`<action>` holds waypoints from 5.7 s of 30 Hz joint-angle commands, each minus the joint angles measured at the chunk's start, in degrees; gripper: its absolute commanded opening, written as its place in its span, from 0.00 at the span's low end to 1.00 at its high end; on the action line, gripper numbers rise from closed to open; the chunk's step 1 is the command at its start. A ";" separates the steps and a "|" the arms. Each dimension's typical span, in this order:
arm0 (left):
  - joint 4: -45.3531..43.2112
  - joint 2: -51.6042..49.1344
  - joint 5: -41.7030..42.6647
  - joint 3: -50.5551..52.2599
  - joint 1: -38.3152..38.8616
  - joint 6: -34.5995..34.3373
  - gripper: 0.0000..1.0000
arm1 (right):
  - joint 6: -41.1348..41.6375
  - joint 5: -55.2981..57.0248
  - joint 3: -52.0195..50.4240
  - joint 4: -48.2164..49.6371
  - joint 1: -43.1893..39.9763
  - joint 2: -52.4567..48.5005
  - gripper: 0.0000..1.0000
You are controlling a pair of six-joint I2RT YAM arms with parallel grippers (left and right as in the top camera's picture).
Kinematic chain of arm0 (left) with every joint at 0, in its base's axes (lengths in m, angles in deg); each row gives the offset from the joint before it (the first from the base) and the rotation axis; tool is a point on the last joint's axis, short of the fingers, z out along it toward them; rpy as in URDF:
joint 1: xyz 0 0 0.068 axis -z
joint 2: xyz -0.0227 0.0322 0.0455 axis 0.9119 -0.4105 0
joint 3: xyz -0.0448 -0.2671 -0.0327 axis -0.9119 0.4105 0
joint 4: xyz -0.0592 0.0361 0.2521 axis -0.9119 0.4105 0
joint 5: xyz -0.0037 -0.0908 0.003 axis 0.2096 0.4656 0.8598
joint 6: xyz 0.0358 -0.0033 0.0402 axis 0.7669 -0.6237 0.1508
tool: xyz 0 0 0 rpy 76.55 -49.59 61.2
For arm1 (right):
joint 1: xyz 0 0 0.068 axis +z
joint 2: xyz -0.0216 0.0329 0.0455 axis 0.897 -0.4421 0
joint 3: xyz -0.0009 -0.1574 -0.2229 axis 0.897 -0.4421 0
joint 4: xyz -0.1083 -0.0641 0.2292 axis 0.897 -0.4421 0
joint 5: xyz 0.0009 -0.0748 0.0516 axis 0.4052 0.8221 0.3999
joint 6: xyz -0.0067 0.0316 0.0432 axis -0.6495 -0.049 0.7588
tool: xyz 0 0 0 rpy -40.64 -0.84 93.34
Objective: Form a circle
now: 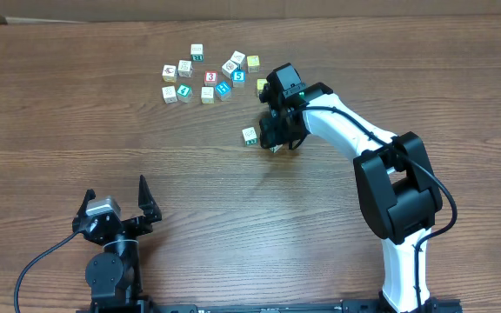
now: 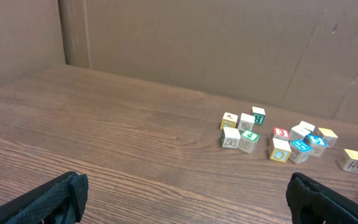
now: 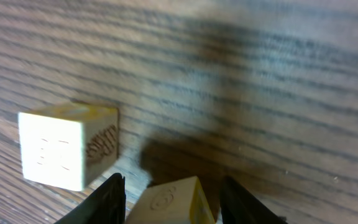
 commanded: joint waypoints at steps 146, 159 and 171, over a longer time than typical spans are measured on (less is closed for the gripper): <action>0.00 0.59 0.46 0.22 0.74 1.09 0.99 | 13.53 -4.07 2.25 -10.16 2.89 -0.81 0.25; 0.00 0.59 0.46 0.22 0.74 1.09 1.00 | 13.05 3.41 2.25 -9.60 3.91 -0.81 0.25; -0.02 0.59 0.46 0.22 0.74 1.09 1.00 | 13.05 3.41 2.25 -7.63 3.91 -0.81 0.26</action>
